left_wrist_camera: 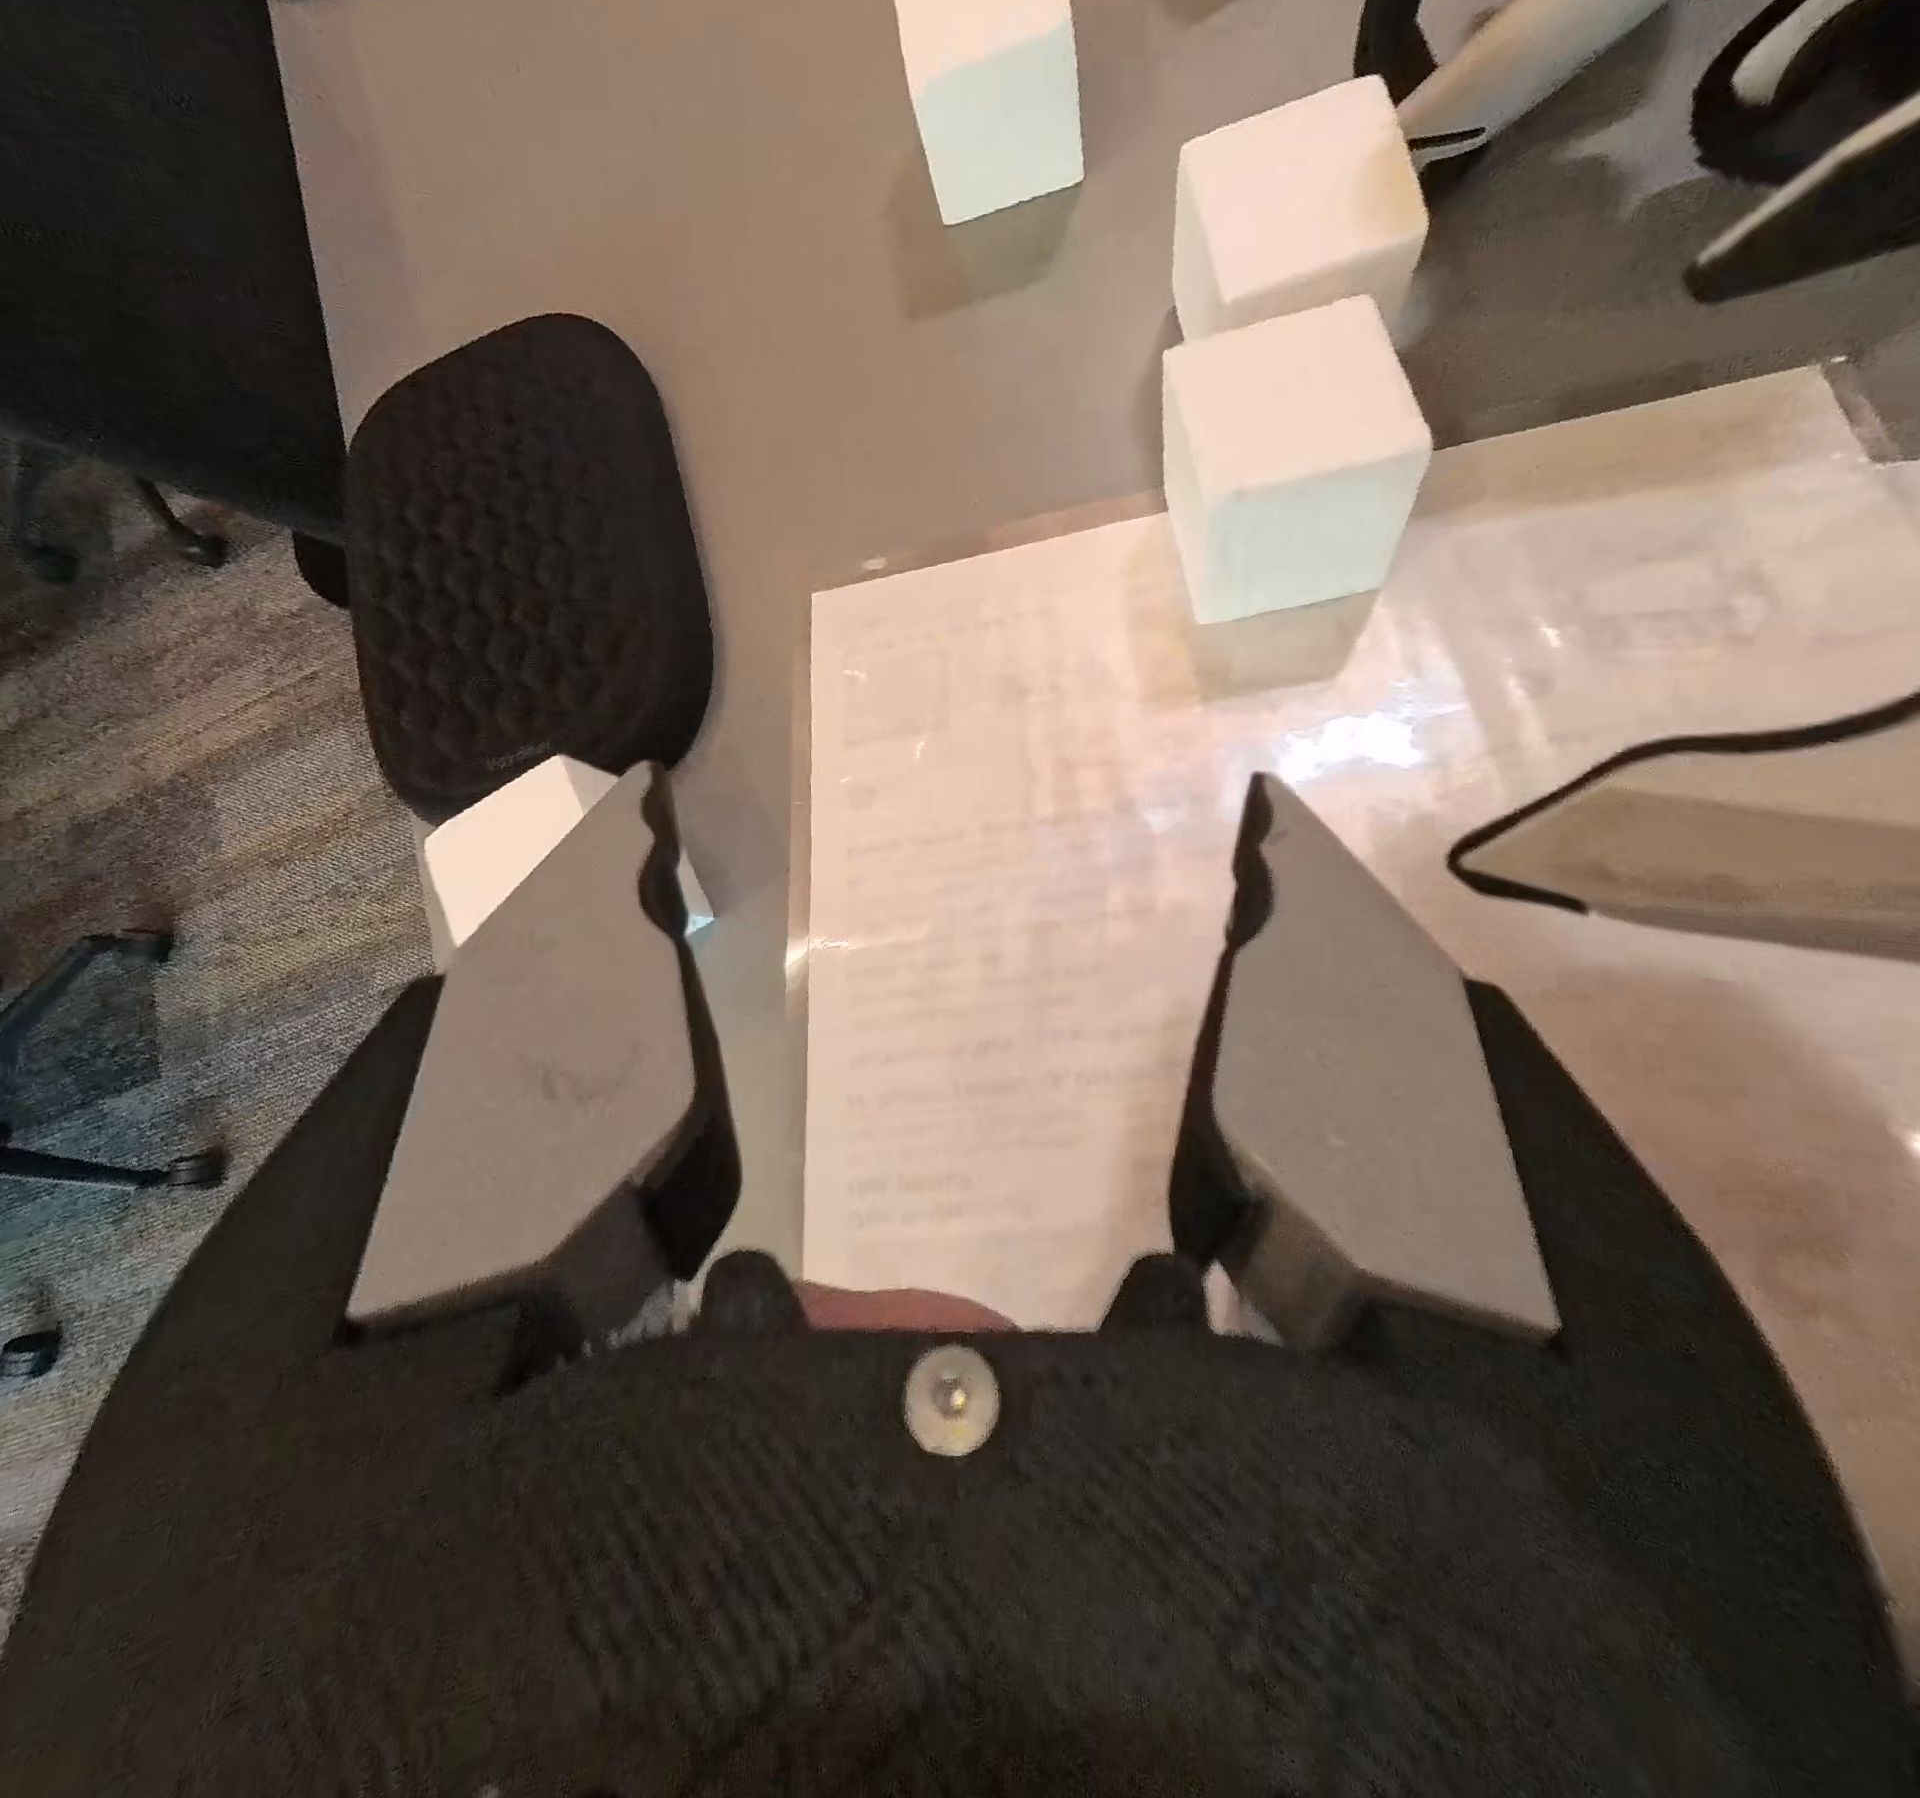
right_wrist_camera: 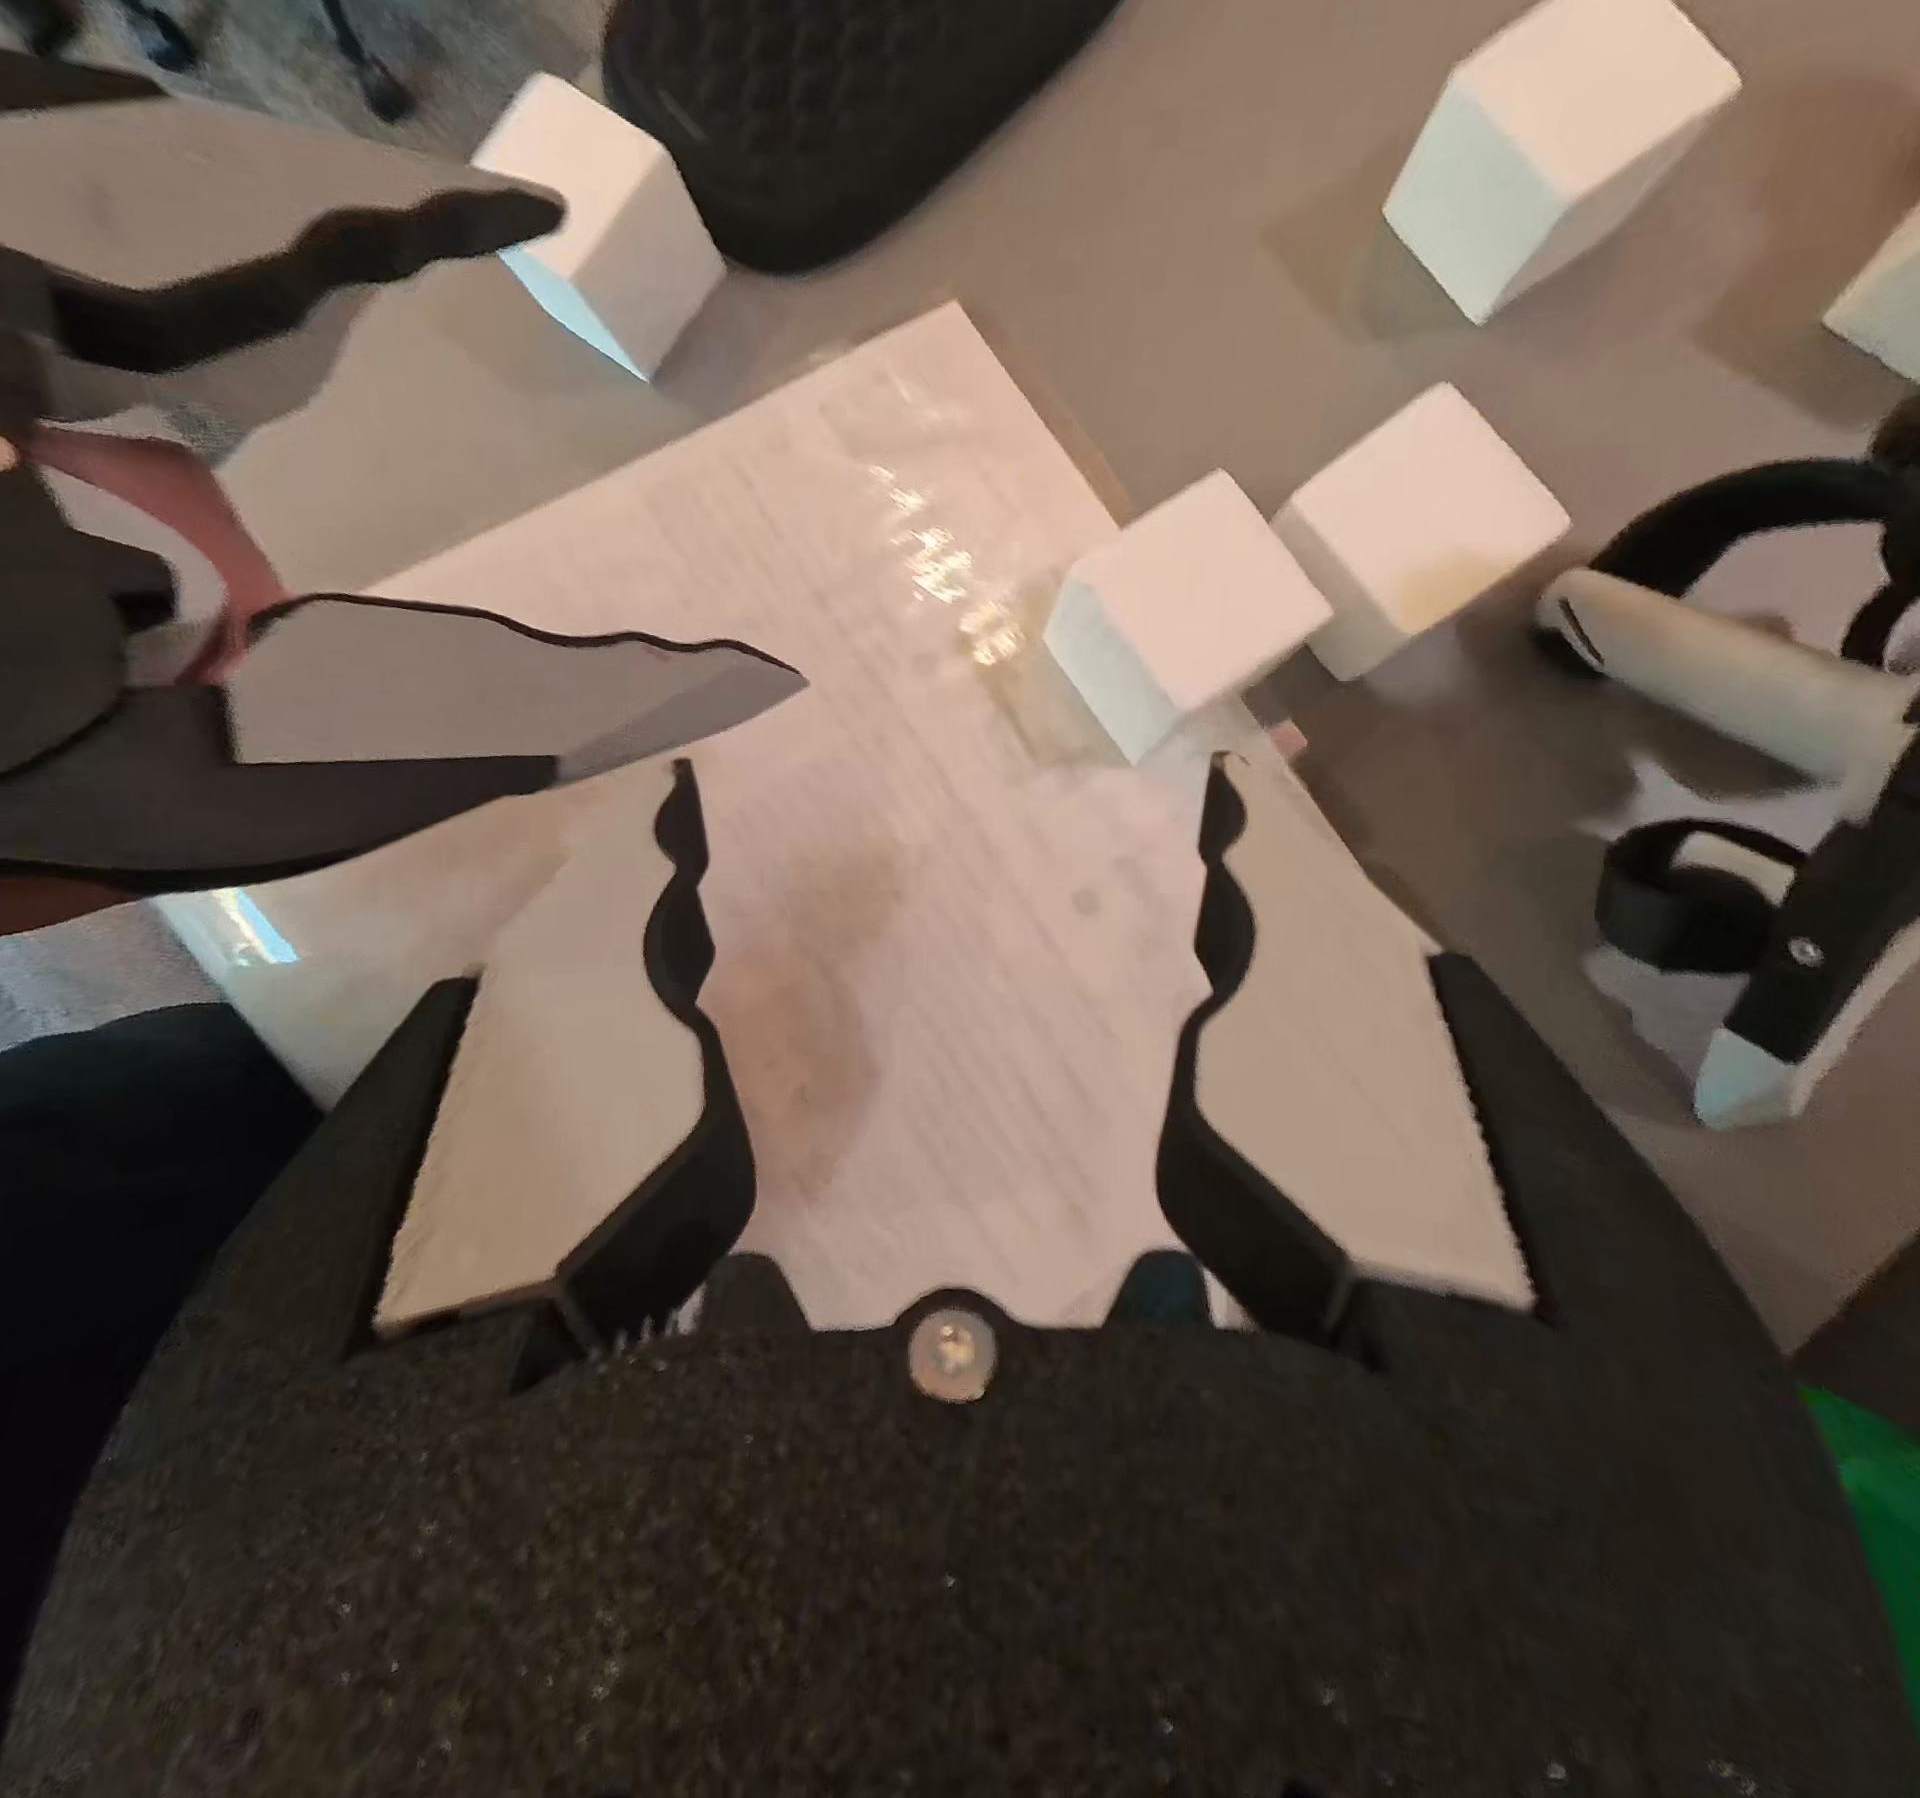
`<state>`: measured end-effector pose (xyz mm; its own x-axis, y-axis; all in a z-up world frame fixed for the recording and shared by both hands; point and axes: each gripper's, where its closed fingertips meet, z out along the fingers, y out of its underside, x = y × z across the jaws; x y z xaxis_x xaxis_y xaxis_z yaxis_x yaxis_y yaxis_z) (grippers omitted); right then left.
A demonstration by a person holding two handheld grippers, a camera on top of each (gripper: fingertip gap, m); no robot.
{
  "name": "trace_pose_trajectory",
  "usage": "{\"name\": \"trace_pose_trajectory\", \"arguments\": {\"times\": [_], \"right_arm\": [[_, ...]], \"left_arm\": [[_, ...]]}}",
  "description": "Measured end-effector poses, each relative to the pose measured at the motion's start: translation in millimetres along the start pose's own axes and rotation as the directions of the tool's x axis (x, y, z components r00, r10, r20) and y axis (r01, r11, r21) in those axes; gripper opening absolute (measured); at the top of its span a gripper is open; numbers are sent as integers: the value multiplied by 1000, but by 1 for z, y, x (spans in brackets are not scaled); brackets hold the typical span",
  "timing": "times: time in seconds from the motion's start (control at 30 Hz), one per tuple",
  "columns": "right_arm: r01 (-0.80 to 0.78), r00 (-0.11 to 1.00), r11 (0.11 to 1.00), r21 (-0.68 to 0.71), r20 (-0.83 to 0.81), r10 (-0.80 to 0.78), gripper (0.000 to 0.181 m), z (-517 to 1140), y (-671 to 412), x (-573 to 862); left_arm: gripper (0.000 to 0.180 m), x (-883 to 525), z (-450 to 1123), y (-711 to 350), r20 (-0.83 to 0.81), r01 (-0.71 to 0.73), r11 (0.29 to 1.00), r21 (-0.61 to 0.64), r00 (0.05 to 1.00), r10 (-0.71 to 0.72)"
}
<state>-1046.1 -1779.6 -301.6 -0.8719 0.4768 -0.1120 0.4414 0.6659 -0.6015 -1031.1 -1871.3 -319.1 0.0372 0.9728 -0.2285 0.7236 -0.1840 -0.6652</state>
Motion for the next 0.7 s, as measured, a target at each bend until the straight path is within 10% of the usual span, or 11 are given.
{"name": "trace_pose_trajectory", "arguments": {"times": [0.7], "right_arm": [[-56, 952, 998, 41, -299, 66, 88, -13, 0, 71]], "left_arm": [[103, 12, 3, -3, -12, -27, 999, -18, 1000, 27]]}}
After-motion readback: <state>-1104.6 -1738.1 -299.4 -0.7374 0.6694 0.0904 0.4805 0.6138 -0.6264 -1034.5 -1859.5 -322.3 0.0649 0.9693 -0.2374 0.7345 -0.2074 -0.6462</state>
